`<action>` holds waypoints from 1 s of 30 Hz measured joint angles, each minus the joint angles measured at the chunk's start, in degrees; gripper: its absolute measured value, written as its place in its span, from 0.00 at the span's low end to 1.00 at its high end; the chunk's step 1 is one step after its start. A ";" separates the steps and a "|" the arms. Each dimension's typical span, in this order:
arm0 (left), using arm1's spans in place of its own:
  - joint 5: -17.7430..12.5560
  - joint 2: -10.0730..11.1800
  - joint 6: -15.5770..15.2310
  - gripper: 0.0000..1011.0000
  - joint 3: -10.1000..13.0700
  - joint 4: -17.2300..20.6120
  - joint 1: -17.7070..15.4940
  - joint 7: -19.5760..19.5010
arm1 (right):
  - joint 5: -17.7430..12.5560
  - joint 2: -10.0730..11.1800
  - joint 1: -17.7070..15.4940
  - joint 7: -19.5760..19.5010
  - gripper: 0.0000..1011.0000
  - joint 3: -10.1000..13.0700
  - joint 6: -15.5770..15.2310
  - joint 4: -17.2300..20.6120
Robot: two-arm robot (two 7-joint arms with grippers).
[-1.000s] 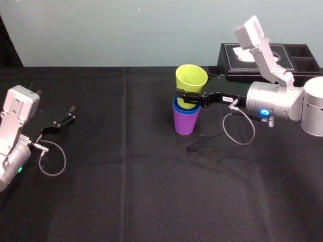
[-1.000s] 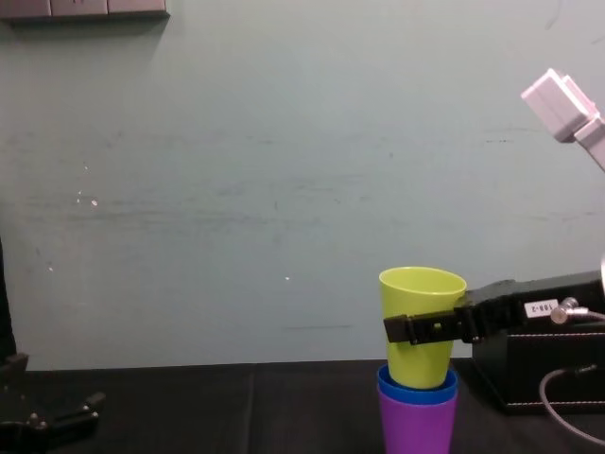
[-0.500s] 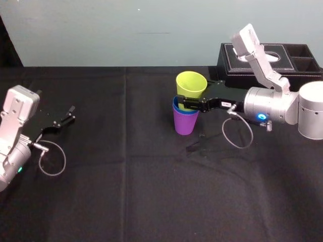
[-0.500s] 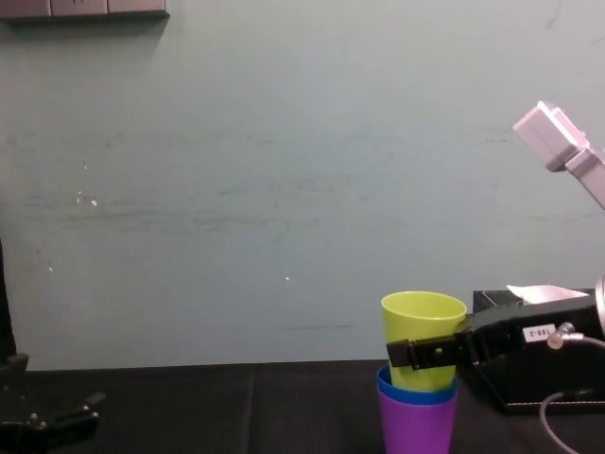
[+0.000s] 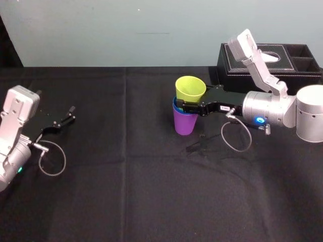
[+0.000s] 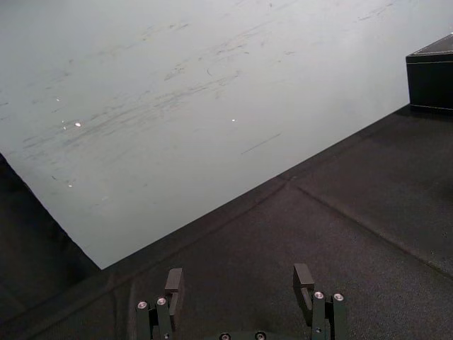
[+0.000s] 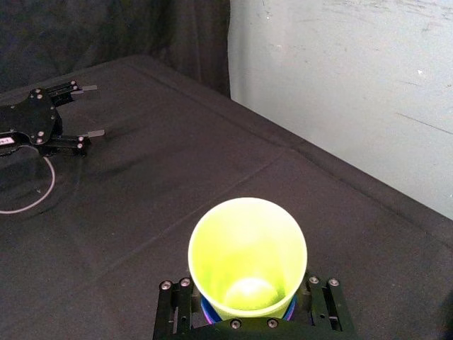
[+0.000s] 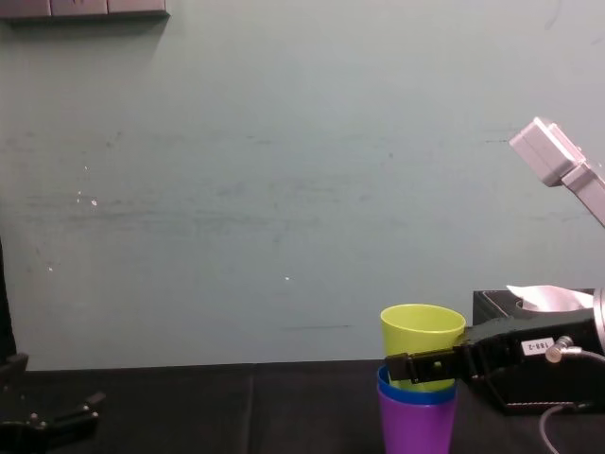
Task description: Stack the three plastic cups sequentially using one hand.
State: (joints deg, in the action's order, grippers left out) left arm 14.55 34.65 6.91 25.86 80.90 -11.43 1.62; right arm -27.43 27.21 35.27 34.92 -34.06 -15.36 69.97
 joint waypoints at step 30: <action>0.00 0.00 0.00 1.00 0.00 0.00 0.00 0.00 | -3.23 6.47 -12.08 -9.19 0.99 8.85 0.40 15.51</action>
State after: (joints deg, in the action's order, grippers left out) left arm 14.55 34.64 6.91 25.86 80.90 -11.43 1.62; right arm -30.67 33.69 23.19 25.73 -25.22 -14.96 85.48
